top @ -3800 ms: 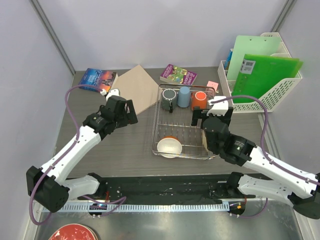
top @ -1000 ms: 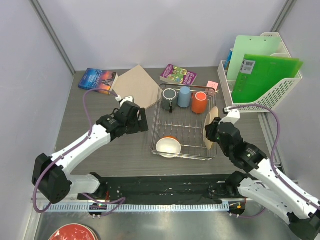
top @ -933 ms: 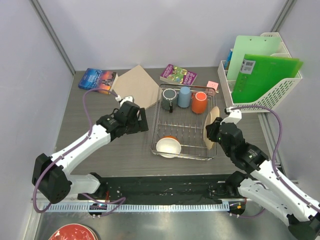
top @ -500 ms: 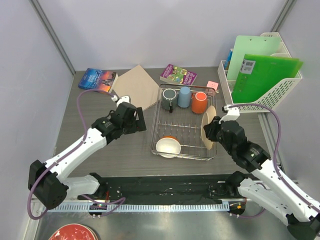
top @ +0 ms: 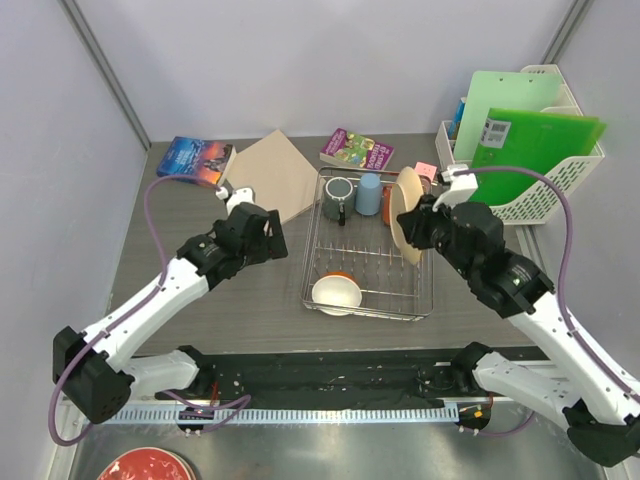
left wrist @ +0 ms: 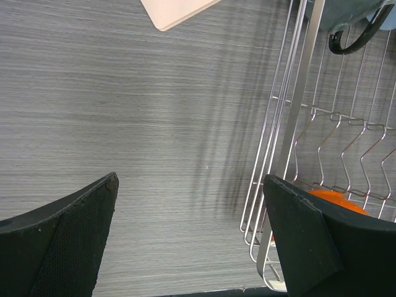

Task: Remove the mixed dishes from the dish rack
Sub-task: Pick up the plate from the dish rack.

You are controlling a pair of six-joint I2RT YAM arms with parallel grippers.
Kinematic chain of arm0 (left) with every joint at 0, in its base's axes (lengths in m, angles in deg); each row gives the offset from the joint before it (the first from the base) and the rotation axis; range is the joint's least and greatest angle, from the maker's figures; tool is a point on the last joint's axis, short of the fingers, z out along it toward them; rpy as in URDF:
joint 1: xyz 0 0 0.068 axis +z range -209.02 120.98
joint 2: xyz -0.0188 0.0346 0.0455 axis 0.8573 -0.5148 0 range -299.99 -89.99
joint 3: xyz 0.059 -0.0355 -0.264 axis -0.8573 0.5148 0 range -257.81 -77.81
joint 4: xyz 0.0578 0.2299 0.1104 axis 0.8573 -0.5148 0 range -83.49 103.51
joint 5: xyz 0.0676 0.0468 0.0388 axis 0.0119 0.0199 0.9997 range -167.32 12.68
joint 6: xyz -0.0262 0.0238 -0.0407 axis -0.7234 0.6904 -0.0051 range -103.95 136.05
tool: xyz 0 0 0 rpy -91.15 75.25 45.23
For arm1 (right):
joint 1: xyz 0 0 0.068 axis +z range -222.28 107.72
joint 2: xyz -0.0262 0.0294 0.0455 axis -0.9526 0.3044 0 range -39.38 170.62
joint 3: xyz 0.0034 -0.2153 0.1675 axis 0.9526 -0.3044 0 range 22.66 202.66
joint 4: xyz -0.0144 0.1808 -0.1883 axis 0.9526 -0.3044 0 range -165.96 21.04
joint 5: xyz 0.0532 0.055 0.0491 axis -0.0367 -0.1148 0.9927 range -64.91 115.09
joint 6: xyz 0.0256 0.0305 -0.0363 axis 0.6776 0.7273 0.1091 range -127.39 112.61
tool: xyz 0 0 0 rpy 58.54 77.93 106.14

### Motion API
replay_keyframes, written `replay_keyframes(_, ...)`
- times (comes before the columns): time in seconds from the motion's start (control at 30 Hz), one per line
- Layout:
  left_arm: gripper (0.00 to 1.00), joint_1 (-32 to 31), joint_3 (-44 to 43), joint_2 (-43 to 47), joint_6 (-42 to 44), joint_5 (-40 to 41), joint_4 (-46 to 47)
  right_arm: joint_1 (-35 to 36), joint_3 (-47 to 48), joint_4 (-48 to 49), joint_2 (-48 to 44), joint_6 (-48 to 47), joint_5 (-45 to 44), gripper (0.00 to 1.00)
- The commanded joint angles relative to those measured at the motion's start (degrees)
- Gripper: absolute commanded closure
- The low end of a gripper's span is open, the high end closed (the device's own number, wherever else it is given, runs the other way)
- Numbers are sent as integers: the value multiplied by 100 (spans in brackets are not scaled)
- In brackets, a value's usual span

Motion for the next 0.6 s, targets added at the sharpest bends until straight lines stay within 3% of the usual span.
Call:
replay_keyframes(0.0,2,-16,-319,179,197,389,-60,34,967,632,545,-808,513,99)
replay_keyframes(0.07,1,1,-468,179,241,591,-218,139,1380,405,879,-1151,470,99)
replay_keyframes(0.2,0,36,-820,231,346,829,-500,1296,1812,349,1608,-2451,-1617,99)
replay_keyframes(0.23,0,63,-916,319,372,873,-526,1691,1682,524,1662,-3185,-2527,99)
replay_keyframes(0.33,0,142,-1005,504,434,882,-491,2011,1069,1700,1681,-4609,-3569,99)
replay_keyframes(0.4,0,168,-996,662,495,891,-378,2090,602,3113,1549,-5395,-3827,99)
replay_keyframes(0.57,0,265,-1014,733,706,733,-307,2091,-1253,6376,917,-7874,-3269,99)
